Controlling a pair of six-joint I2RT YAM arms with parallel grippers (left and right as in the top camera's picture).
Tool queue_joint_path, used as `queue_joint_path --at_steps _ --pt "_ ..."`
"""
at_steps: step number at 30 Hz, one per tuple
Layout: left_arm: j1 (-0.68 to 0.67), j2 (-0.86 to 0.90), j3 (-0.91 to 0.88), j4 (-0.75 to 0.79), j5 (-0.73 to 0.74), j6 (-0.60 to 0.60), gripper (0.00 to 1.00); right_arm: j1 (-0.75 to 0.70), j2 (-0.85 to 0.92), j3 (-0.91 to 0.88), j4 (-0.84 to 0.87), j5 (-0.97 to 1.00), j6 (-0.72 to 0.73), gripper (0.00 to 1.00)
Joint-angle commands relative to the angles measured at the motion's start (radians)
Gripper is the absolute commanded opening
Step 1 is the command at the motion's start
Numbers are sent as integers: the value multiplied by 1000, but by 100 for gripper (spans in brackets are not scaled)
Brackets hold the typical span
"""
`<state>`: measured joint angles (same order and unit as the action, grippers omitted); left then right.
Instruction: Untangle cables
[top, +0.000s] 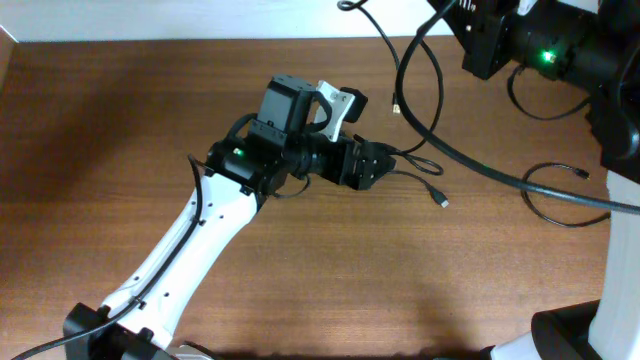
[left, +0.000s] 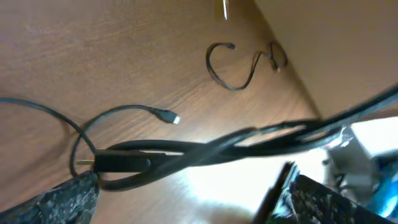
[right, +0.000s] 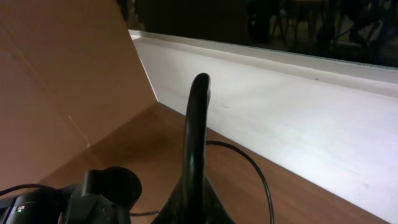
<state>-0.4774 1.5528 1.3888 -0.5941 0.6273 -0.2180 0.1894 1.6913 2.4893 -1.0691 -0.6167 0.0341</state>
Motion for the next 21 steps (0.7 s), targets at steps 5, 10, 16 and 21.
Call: queue_joint_path --at_steps 5,10,16,21 --pt "-2 3 5 -2 -73 481 98 -1 -17 19 -17 -17 3 4" --pt "-2 3 5 -2 -235 486 93 -1 -17 19 -13 -24 0 4" --pt "-2 30 5 -2 -232 485 77 -1 -18 19 52 -142 35 4" --pt "-2 40 5 2 -232 485 11 -1 -18 19 52 -140 35 4"
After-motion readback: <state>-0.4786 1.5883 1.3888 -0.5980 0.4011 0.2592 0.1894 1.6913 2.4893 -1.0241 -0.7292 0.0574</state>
